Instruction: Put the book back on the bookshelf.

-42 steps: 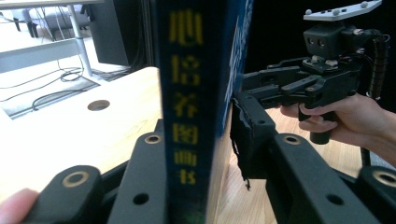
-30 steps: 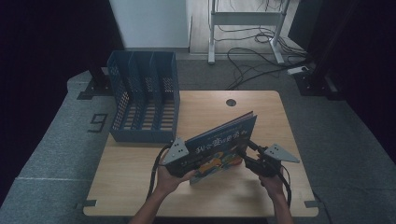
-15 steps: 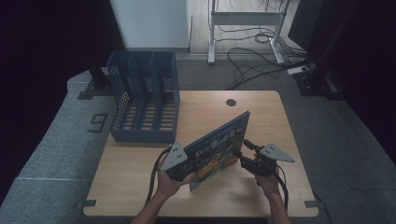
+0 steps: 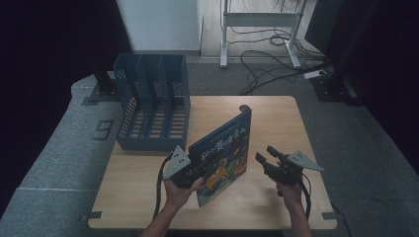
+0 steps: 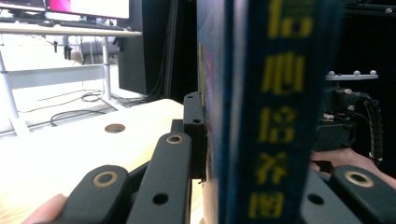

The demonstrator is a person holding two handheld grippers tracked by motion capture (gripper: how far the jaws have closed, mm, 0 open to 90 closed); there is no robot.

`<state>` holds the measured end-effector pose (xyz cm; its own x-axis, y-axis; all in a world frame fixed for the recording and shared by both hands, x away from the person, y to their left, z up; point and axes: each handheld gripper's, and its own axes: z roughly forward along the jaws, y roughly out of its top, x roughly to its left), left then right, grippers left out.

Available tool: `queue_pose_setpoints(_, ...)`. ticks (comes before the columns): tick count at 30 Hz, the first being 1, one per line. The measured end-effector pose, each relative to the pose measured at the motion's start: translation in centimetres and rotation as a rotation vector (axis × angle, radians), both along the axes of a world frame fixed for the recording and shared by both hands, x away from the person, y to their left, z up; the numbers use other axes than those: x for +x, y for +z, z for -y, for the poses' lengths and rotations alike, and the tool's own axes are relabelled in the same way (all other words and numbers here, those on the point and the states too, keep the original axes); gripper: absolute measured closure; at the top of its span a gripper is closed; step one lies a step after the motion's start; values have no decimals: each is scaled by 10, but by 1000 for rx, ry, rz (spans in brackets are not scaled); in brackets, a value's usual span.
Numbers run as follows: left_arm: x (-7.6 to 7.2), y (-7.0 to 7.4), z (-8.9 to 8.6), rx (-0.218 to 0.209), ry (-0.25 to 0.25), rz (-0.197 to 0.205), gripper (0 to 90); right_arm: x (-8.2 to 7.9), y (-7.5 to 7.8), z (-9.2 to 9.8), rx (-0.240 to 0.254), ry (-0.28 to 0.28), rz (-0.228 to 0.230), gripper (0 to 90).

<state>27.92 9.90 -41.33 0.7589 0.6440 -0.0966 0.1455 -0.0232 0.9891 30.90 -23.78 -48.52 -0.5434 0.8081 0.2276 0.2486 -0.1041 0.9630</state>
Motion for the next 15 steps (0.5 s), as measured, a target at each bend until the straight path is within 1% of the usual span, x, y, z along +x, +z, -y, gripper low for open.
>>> queue_pose_setpoints(3, -1, 6, -2, 18, 11, 10, 817, 0, 0, 1, -2, -1, -4, 402)
queue_pose_setpoints(6, -2, 9, -4, 12, 18, 18, 817, 0, -1, 1, -4, -2, -6, 403)
queue_pose_setpoints(9, -4, 15, -8, 22, 36, 26, 816, 0, -1, 1, 2, -6, -5, 404)
queue_pose_setpoints(15, -5, 17, -9, 40, 61, 44, 817, 0, 0, 3, 3, -11, -2, 408)
